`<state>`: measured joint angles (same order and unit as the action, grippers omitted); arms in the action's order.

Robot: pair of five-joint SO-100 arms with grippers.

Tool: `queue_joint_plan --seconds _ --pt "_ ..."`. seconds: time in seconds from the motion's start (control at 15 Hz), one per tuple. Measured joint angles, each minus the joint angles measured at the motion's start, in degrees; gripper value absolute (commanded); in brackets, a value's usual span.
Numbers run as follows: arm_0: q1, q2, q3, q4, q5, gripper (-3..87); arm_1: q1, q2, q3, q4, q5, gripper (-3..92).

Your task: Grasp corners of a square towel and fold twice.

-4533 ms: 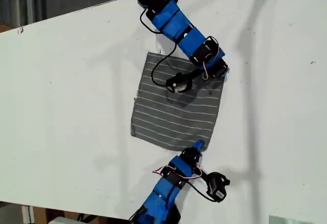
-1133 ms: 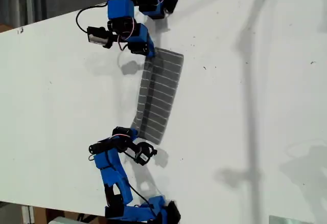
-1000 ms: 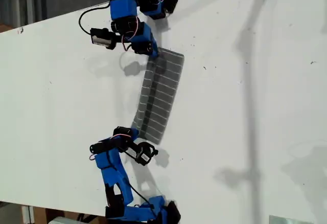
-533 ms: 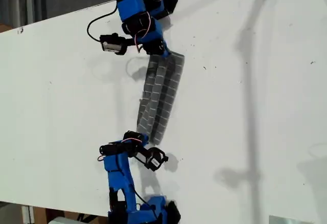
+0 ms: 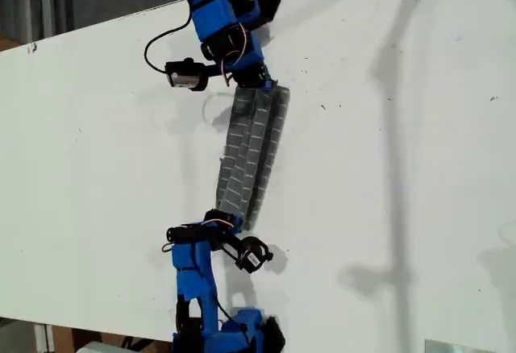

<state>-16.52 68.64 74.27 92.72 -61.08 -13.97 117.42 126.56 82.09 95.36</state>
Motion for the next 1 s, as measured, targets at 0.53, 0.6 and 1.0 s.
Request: queue_joint_plan --seconds 0.53,0.6,1.0 --pt "-1.58 12.57 5.63 3.6 -0.26 28.1 -0.62 0.7 -1.93 3.96 -0.7 32.9" --pt "-2.55 16.7 8.7 3.87 -0.18 28.1 0.7 2.55 0.88 2.64 -0.97 32.9" --pt "-3.34 21.8 12.74 3.6 -0.88 28.0 8.44 3.78 14.68 -11.51 -6.24 33.5"
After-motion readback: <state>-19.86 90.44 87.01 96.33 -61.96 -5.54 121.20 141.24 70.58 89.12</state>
